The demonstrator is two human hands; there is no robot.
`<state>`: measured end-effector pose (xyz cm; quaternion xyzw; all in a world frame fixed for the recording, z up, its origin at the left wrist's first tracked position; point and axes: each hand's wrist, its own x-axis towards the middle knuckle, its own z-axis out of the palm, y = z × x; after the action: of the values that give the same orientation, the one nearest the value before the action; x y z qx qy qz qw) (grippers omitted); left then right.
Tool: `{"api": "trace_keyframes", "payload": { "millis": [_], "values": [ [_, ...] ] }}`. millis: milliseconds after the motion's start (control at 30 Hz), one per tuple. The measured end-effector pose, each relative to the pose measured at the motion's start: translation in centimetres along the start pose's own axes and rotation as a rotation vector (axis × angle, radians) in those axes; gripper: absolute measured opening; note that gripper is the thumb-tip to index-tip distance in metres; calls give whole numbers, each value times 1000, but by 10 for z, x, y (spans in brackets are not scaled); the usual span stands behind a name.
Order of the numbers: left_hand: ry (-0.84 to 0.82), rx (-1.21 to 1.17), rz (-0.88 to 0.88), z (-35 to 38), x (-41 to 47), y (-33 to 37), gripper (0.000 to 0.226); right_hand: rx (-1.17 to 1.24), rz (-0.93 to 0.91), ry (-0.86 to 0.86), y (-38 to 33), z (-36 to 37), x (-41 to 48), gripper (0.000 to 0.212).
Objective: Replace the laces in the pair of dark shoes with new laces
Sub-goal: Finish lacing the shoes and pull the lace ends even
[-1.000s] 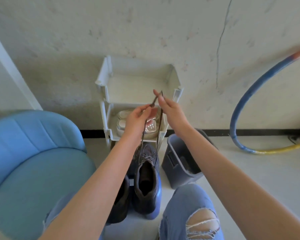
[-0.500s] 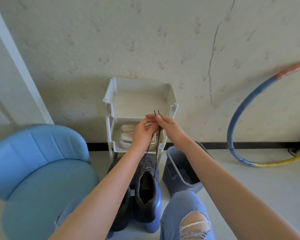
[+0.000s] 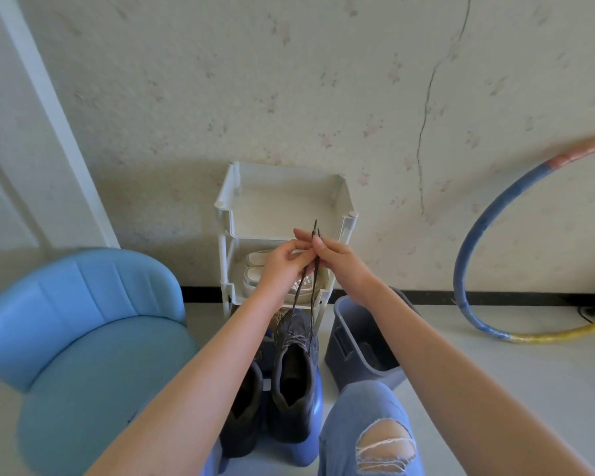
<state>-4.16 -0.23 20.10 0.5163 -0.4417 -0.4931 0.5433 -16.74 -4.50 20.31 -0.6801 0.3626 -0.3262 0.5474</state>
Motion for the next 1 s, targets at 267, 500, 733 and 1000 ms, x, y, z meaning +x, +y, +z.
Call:
{"api": "trace_keyframes", "payload": {
  "millis": [267,500,733,1000],
  "values": [
    [-65,151,40,-7,2,6,8,21,-13,36,-3,6,-3,38],
    [-14,126,121,-3,4,3,13,80,-20,74,-2,8,3,35],
    [52,194,157,-3,4,6,9,13,-2,7,-13,2,2,37],
    [58,389,178,-7,5,13,19,-71,7,-4,-19,3,0,40]
  ]
}}
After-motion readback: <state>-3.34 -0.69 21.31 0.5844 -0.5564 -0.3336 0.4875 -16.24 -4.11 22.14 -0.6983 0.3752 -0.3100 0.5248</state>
